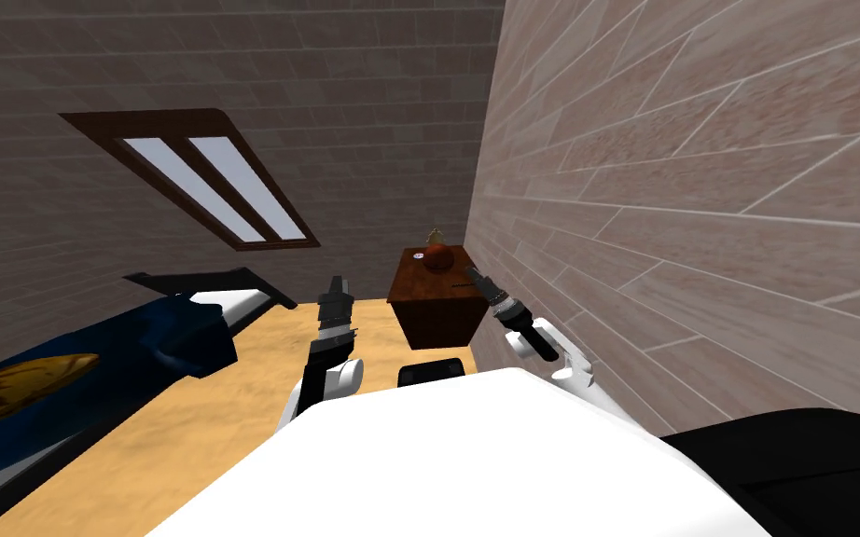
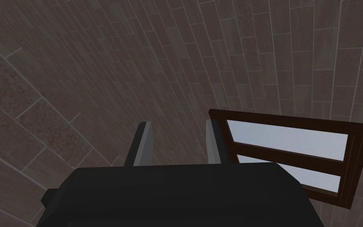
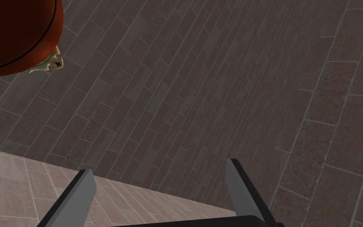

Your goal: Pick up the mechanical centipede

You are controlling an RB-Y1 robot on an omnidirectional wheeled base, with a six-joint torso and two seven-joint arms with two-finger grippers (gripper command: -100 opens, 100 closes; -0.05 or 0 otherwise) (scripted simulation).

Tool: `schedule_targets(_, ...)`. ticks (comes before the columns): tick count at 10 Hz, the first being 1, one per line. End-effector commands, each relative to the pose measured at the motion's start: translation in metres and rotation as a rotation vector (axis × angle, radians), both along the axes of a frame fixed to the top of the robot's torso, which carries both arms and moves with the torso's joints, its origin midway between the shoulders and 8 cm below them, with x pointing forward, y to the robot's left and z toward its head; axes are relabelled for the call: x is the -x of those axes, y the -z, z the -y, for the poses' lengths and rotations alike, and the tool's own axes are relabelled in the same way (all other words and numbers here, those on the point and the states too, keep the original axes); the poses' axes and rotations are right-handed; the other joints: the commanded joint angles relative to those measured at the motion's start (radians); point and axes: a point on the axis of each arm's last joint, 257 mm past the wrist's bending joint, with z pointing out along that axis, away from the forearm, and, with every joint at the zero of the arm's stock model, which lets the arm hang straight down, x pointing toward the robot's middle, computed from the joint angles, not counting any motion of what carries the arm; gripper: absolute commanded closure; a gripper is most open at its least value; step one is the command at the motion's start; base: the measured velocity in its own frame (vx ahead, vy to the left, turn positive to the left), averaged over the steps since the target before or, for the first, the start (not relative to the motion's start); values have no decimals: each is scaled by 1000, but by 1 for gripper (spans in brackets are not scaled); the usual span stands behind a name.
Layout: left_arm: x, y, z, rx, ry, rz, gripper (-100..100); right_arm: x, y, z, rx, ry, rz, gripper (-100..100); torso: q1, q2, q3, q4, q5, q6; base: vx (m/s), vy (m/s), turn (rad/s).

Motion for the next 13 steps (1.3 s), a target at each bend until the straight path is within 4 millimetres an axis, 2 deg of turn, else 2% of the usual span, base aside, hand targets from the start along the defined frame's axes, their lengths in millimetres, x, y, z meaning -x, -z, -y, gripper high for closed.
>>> schedule_targets(1, 0, 0, 0, 0, 0, 0, 0, 0, 10, -1, 51, -13, -11, -100, 0, 0, 0, 0, 0, 0, 24, 43, 99)
schedule_targets(2, 0, 0, 0, 0, 0, 0, 0, -1, 26, -3, 109, -24, -28, -100, 0, 0, 0, 0, 0, 1, 23, 49, 168)
schedule_targets(3, 0, 0, 0, 0, 0, 0, 0, 0, 28, -3, 132, -32, -31, -100, 0, 0, 0, 0, 0, 0, 17, 34, 91)
schedule_targets(4, 0, 0, 0, 0, 0, 0, 0, -1, 46, -3, 191, -45, -49, -100, -1, 0, 0, 0, 0, 1, 15, 43, 193)
schedule_targets(5, 0, 0, 0, 0, 0, 0, 0, 0, 47, -2, 215, -53, -51, -100, 0, 0, 0, 0, 0, 0, 18, 34, 88)
schedule_targets(6, 0, 0, 0, 0, 0, 0, 0, 0, 65, -1, 274, -67, -70, -100, -1, 1, 0, 0, 0, 1, 22, 48, 223)
schedule_targets(7, 0, 0, 0, 0, 0, 0, 0, 1, 67, 0, 300, -76, -73, -100, 0, 0, 0, 0, 0, 0, 17, 33, 81)
schedule_targets(8, 0, 0, 0, 0, 0, 0, 0, 1, 86, 3, 358, -91, -91, -100, -1, 1, 0, 0, 0, 1, 20, 43, 166)
schedule_targets(9, 0, 0, 0, 0, 0, 0, 0, 2, 87, 5, 386, -100, -94, -100, 0, 0, 0, 0, 0, 0, 18, 34, 106)
schedule_targets(10, 0, 0, 0, 0, 0, 0, 0, 4, 106, 9, 442, -115, -113, -100, -1, 1, 0, 0, 0, 1, 18, 40, 168)
schedule_targets(12, 0, 0, 0, 0, 0, 0, 0, 5, 108, 12, 474, -126, -116, -100, -1, 1, 0, 0, 0, 1, 16, 24, 58)
schedule_targets(13, 0, 0, 0, 0, 0, 0, 0, 8, 126, 19, 540, -146, -137, -100, -2, 1, 1, 0, 0, 1, 25, 31, 202)
